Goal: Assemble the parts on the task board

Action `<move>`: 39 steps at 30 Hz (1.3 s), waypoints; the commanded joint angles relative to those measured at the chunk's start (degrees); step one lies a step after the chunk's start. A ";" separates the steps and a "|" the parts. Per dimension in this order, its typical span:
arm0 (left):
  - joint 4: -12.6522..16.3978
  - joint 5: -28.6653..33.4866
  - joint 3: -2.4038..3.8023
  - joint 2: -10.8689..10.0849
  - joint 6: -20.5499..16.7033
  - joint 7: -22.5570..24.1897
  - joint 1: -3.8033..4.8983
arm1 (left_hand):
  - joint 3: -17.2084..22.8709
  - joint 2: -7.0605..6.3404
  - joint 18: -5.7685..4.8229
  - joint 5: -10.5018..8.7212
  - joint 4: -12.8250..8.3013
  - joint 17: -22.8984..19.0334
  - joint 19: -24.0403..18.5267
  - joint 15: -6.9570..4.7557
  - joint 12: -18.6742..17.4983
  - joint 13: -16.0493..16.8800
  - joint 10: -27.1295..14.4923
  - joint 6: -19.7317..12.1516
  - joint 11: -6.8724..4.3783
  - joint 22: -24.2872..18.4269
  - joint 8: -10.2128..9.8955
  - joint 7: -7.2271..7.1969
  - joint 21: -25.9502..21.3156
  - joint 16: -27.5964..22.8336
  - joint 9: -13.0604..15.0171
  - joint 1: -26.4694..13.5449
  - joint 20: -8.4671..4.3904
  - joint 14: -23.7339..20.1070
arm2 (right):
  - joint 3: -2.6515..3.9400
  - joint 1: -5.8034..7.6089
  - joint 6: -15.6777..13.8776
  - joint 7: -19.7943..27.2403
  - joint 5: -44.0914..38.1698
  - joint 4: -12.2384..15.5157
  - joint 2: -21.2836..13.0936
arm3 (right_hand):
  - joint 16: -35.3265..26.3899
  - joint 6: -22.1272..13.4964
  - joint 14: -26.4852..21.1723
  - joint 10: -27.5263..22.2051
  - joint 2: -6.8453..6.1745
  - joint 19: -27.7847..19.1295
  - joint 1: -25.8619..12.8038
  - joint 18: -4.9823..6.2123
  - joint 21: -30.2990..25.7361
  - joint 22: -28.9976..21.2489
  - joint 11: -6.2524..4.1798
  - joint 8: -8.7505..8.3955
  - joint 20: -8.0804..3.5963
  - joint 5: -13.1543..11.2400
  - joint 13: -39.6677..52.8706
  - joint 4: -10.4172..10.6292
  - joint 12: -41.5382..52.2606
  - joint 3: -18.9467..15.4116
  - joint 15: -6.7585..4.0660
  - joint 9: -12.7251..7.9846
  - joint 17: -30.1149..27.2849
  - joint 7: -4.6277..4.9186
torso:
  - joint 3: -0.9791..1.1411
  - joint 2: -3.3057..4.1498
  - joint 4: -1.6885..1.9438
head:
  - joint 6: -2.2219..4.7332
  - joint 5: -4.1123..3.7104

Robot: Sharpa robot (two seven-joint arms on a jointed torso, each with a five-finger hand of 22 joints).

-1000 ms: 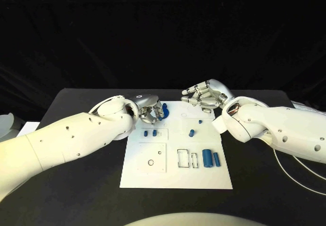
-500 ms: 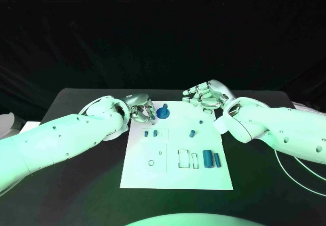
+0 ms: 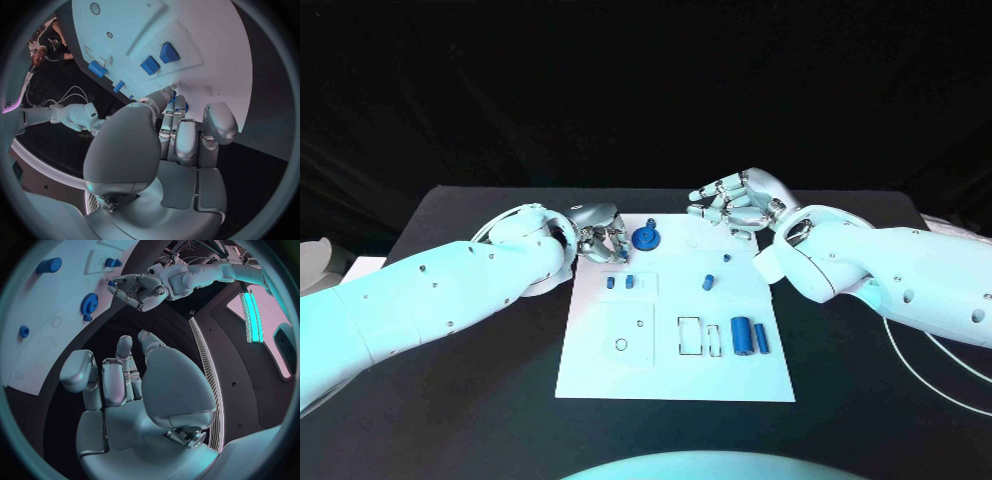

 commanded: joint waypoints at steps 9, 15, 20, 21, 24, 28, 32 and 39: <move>-0.31 -1.28 -0.12 0.53 3.55 -1.25 -0.21 | 0.08 0.14 -0.44 0.04 0.07 -0.20 3.27 -0.12 -0.41 0.00 0.49 0.40 0.04 4.06 -0.30 -0.03 0.05 -0.24 -0.08 -0.68 -0.30 1.20 | 0.02 -0.02 0.58 0.57 -0.38 0.16 -0.02 | -0.23 0.20 1.93 -0.30 0.56 0.27 0.13 0.81 -0.23 -0.06 -0.18 0.25 0.02 0.32 -0.06 0.11 0.19 -0.32 0.24 0.09 0.03 -0.13 | 0.05 -0.04 0.00 | -0.15 0.06; -0.60 -2.73 -0.21 0.86 3.63 -1.84 -0.26 | 0.07 0.12 -0.46 0.02 0.06 -0.16 3.27 -0.12 -0.44 0.01 0.51 0.40 0.04 4.11 -0.30 -0.04 0.18 -0.21 -0.10 -0.72 -0.30 1.20 | 0.02 -0.01 0.57 0.59 -0.38 0.19 -0.02 | -0.23 0.20 1.93 -0.30 0.56 0.27 0.13 0.81 -0.23 -0.06 -0.18 0.25 0.02 0.32 -0.06 0.11 0.19 -0.32 0.24 0.09 0.03 -0.13 | 0.03 -0.04 -0.02 | -0.22 0.06; -0.81 -3.41 -0.24 1.14 3.71 -2.40 -0.36 | 0.07 0.12 -0.46 0.02 0.06 -0.16 3.27 -0.12 -0.44 0.01 0.51 0.40 0.04 4.11 -0.30 -0.04 0.18 -0.21 -0.10 -0.72 -0.30 1.20 | 0.02 -0.01 0.57 0.61 -0.38 0.20 0.00 | -0.23 0.20 1.93 -0.30 0.56 0.27 0.13 0.81 -0.23 -0.06 -0.18 0.25 0.02 0.32 -0.06 0.11 0.19 -0.32 0.24 0.09 0.03 -0.13 | 0.04 -0.01 -0.08 | -0.22 0.00; -0.88 -3.51 -0.24 1.21 3.78 -2.50 -0.37 | 0.06 0.08 -0.45 0.00 0.03 -0.21 3.26 -0.13 -0.48 0.01 0.51 0.40 0.03 4.09 -0.31 -0.06 0.11 -0.22 -0.11 -0.75 -0.30 1.19 | 0.02 -0.01 0.58 0.61 -0.38 0.20 -0.01 | -0.23 0.20 1.93 -0.30 0.56 0.27 0.13 0.81 -0.23 -0.06 -0.18 0.25 0.02 0.32 -0.06 0.11 0.19 -0.32 0.24 0.09 0.03 -0.13 | 0.04 -0.01 -0.07 | -0.23 0.03; -1.19 -3.71 -0.25 1.44 3.89 -2.69 -0.41 | 0.01 0.00 -0.43 -0.05 0.00 -0.31 3.24 -0.13 -0.61 0.00 0.47 0.33 0.05 4.07 -0.35 -0.06 0.01 -0.25 -0.16 -0.89 -0.29 1.16 | 0.02 -0.01 0.56 0.60 -0.38 0.21 -0.03 | -0.23 0.20 1.93 -0.30 0.56 0.27 0.13 0.81 -0.23 -0.06 -0.18 0.25 0.02 0.32 -0.06 0.11 0.19 -0.32 0.24 0.09 0.03 -0.13 | 0.06 -0.01 -0.03 | -0.18 0.03; -1.64 -3.81 -0.26 1.74 3.97 -2.88 -0.45 | -0.02 -0.15 -0.41 -0.12 -0.07 -0.49 3.17 -0.03 -1.08 -0.05 0.17 -0.10 0.18 4.05 -0.52 0.10 -0.16 -0.27 -0.39 -1.26 -0.25 1.10 | 0.02 -0.01 0.58 0.59 -0.38 0.22 -0.03 | -0.23 0.20 1.93 -0.30 0.56 0.27 0.13 0.81 -0.23 -0.06 -0.18 0.25 0.02 0.32 -0.06 0.11 0.19 -0.32 0.24 0.09 0.03 -0.13 | 0.03 -0.02 0.01 | -0.20 -0.05; -1.92 -3.85 -0.27 1.90 4.31 -3.21 -0.51 | 0.01 -0.46 -0.41 -0.12 -0.17 -0.82 3.07 0.29 -1.85 -0.23 -0.84 -1.38 0.65 3.97 -0.71 0.59 -0.55 -0.30 -0.90 -1.80 -0.06 1.01 | 0.02 -0.01 0.60 0.58 -0.38 0.25 -0.02 | -0.23 0.20 1.93 -0.30 0.56 0.27 0.13 0.81 -0.23 -0.06 -0.18 0.25 0.02 0.32 -0.06 0.11 0.19 -0.32 0.24 0.09 0.03 -0.13 | 0.03 -0.01 -0.01 | -0.26 -0.06; -2.00 -3.64 -0.29 1.95 4.93 -3.47 -0.55 | -0.02 -1.41 -0.35 -0.09 -0.26 -1.96 2.87 1.09 -2.06 -0.57 -4.16 -5.67 1.61 3.64 -0.76 1.32 -1.66 -0.59 -2.60 -2.92 0.47 0.72 | 0.02 -0.01 0.62 0.55 -0.38 0.23 -0.05 | -0.23 0.20 1.93 -0.30 0.56 0.27 0.13 0.81 -0.23 -0.06 -0.18 0.25 0.02 0.32 -0.06 0.11 0.19 -0.32 0.24 0.09 0.03 -0.13 | 0.02 -0.07 0.02 | -0.34 -0.15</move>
